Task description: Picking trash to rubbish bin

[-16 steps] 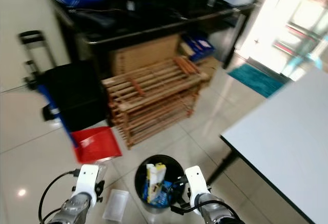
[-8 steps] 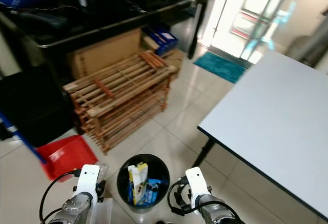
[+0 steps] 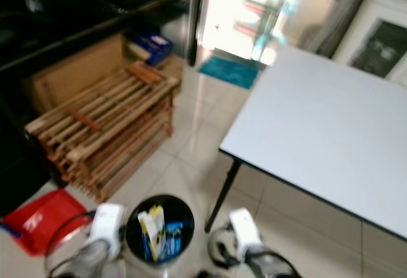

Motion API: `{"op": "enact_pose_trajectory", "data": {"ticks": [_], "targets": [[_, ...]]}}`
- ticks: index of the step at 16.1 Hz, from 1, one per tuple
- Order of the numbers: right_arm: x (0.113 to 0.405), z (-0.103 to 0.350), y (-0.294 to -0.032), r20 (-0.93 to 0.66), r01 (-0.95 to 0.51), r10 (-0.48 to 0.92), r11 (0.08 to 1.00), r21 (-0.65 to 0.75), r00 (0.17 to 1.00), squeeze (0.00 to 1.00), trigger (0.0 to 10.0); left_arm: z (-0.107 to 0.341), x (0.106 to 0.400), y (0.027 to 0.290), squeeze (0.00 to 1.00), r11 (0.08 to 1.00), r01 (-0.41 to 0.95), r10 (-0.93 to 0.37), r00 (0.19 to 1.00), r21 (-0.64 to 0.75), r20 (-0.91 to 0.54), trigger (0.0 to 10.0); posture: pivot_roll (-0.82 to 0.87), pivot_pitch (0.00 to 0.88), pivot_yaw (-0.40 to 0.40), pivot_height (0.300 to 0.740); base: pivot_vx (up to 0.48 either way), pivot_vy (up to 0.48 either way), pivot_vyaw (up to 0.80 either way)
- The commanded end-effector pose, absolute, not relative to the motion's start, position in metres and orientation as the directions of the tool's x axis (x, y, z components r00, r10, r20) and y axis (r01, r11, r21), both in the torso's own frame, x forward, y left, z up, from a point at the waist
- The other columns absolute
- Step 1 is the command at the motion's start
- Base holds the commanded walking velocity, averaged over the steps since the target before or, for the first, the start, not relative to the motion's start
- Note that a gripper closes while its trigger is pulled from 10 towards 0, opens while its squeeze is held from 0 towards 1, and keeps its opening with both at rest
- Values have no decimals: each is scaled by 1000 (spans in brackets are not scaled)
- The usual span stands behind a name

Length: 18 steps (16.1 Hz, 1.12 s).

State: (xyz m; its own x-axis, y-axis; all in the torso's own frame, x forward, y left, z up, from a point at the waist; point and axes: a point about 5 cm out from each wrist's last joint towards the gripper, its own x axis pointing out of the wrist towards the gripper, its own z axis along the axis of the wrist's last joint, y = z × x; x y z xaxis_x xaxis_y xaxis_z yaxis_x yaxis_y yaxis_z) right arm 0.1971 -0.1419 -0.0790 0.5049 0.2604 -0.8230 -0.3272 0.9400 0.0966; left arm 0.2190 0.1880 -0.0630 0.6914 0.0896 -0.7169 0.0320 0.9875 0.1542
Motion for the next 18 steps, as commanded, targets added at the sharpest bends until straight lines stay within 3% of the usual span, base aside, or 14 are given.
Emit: {"op": "enact_pose_trajectory", "data": {"ticks": [1, 9, 18], "targets": [[204, -75, -138, -807, -328, 269, 939, 100, 526, 0, 10000, -68, 210, 194, 0, 985, 33, 102, 668, 167, -737, 10000, 42, 27, -112, 740, 0, 0, 0], [204, -75, -140, -808, -332, 270, 938, 98, 523, 0, 10000, -68, 210, 194, 0, 986, 36, 100, 665, 165, -740, 10000, 43, 28, -114, 740, 0, 0, 0], [201, -77, -135, -819, -353, 275, 931, 96, 503, 0, 10000, -68, 210, 193, 0, 986, 41, 96, 662, 163, -743, 10000, 43, 27, -113, 740, 0, 0, -800]]}}
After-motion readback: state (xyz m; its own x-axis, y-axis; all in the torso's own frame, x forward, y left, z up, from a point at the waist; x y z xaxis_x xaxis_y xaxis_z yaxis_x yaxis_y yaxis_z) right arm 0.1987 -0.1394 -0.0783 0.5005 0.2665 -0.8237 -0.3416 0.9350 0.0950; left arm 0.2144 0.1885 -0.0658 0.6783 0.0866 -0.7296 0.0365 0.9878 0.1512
